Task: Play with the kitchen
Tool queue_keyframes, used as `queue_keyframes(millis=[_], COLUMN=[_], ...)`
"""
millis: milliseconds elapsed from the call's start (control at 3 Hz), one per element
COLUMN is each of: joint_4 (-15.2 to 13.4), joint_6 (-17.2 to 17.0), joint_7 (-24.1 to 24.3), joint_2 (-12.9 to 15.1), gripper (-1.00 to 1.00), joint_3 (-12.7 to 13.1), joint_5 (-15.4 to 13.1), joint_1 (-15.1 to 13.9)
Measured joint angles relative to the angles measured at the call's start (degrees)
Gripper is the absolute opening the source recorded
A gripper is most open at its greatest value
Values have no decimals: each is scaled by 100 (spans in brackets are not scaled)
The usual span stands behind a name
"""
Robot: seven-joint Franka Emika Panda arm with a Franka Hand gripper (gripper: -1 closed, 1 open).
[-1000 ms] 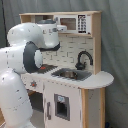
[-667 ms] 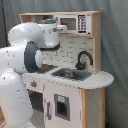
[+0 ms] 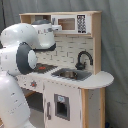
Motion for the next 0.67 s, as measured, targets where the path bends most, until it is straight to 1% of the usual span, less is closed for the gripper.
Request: queue_keyframes(millis=[333,667], joint_4=[-246,-552], joint_6=[410,727], joint_7=[29,104], joint_2=[-297,-664], gripper=[-100,-100], joint_3=[-170,-335], joint_5=[0,0], joint_1=[-3,-3])
